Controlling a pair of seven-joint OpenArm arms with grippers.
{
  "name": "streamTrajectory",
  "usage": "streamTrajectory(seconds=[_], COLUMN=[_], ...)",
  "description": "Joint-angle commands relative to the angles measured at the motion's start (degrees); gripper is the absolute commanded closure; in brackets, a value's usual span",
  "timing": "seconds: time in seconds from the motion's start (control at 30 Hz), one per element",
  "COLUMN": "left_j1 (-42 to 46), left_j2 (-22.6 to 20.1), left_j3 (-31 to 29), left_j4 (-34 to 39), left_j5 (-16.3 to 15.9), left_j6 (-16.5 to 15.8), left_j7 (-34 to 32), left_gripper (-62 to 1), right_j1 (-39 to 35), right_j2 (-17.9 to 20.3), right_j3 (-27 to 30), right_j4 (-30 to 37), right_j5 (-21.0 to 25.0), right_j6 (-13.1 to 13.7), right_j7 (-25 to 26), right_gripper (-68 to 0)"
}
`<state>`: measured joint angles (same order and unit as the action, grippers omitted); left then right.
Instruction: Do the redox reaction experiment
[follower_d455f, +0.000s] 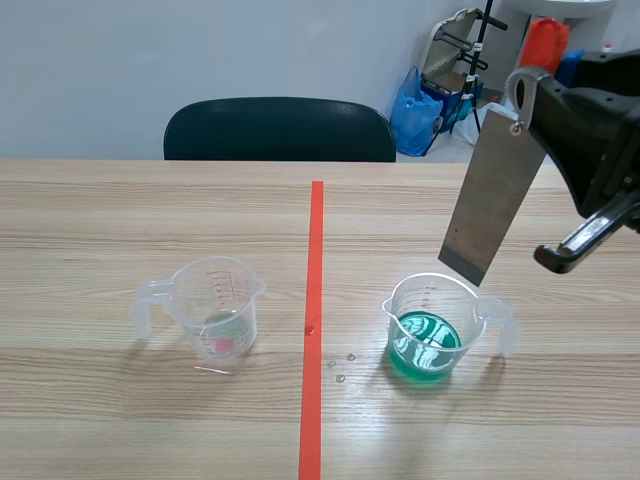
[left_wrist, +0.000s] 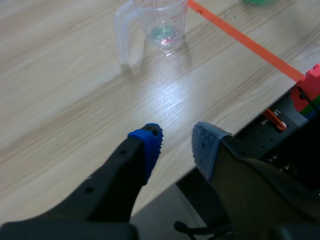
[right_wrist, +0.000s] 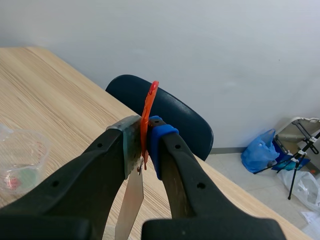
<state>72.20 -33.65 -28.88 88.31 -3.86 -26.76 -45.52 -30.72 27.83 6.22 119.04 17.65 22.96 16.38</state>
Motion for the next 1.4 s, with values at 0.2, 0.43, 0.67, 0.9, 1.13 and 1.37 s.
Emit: streamTrajectory(seconds=[0.2, 0.43, 0.67, 0.9, 1.13, 1.37], left_j1=[-19.1, -43.7, -67.4, -84.3, -93.2, -97.5], left_j2=[-12.7, -19.6, -15.5, -3.4, 8.6, 16.0], left_j3=[10.3, 30.2, 52.3, 67.2, 73.9, 75.7], left_j4=[0.5, 0.5, 0.5, -3.0, -13.4, -20.6], left_j5=[-13.3, -30.6, -34.1, -34.1, -34.1, -34.1], left_j6=[-4.7, -4.7, -1.7, 3.4, 3.5, 1.5], left_j7=[11.0, 25.7, 38.3, 48.5, 52.7, 53.3], left_gripper=[-2.3, -2.3, -2.3, -2.3, -2.5, -2.5], right_j1=[0.0, 0.0, 0.0, 0.0, 0.0, 0.0], right_j2=[0.5, 0.5, 0.5, 0.5, 0.5, 0.5], right_j3=[0.4, 0.4, 0.4, 0.4, 0.4, 0.4], right_j4=[1.4, 1.4, 1.4, 1.4, 1.4, 1.4], right_j5=[1.0, 1.0, 1.0, 1.0, 1.0, 1.0], right_j6=[-0.4, -0.4, -0.4, -0.4, -0.4, -0.4], right_j7=[0.9, 0.9, 0.9, 0.9, 0.9, 0.9], right_gripper=[-1.3, -1.3, -1.3, -1.3, -1.3, -1.3])
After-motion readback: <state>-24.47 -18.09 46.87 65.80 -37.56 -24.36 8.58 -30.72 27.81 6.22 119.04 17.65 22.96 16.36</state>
